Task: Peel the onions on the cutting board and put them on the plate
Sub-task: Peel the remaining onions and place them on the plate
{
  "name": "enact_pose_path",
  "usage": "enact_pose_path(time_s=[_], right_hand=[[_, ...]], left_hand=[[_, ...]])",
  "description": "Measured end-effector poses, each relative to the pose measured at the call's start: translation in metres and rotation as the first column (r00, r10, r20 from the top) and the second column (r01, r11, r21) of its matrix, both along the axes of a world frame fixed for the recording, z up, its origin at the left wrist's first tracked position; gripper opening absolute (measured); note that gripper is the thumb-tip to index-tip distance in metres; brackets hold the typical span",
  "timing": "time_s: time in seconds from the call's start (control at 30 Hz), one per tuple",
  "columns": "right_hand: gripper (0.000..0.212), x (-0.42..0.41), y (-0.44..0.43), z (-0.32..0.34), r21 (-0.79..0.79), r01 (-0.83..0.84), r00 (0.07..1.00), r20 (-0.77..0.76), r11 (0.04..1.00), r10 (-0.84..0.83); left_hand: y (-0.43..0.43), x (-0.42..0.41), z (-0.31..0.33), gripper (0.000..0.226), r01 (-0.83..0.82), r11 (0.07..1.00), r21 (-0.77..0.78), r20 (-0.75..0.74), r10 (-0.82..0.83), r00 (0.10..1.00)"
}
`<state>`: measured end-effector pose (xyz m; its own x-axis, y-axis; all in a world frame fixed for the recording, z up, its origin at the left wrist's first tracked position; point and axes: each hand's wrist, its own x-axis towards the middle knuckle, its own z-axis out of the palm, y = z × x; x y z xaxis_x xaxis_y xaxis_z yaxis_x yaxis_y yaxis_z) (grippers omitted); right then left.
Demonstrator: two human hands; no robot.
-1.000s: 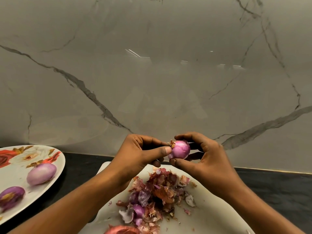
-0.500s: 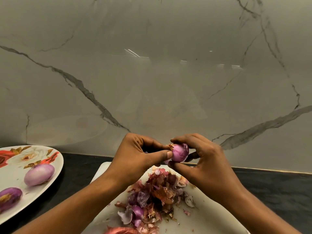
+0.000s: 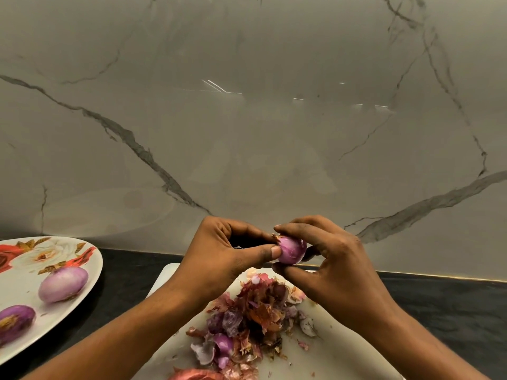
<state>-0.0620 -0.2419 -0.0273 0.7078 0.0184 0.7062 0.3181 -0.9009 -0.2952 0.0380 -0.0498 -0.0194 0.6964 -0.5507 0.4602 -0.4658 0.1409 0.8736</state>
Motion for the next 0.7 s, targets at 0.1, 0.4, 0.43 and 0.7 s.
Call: enact_pose_path(time_s=[0.1, 0.4, 0.43, 0.7], right_hand=[[0.055, 0.000, 0.001, -0.001, -0.013, -0.003, 1.000, -0.011, 1.000, 0.003], [0.055, -0.001, 0.001, 0.003, 0.061, -0.042, 0.999, -0.018, 0.997, 0.043], [0.055, -0.001, 0.001, 0.004, 0.061, -0.043, 0.999, -0.017, 0.997, 0.044], [0.056, -0.001, 0.000, 0.004, 0.066, -0.046, 0.998, -0.037, 0.997, 0.048]], left_hand=[[0.000, 0.002, -0.002, 0.015, 0.019, 0.999, 0.031, 0.058, -0.021, 0.998], [-0.001, 0.006, -0.004, 0.014, -0.034, 0.999, -0.006, 0.372, 0.033, 0.928], [-0.001, 0.008, -0.004, 0.015, -0.039, 0.999, -0.010, 0.417, 0.040, 0.908], [0.001, 0.017, -0.004, 0.017, -0.017, 1.000, -0.008, 0.521, 0.019, 0.853]])
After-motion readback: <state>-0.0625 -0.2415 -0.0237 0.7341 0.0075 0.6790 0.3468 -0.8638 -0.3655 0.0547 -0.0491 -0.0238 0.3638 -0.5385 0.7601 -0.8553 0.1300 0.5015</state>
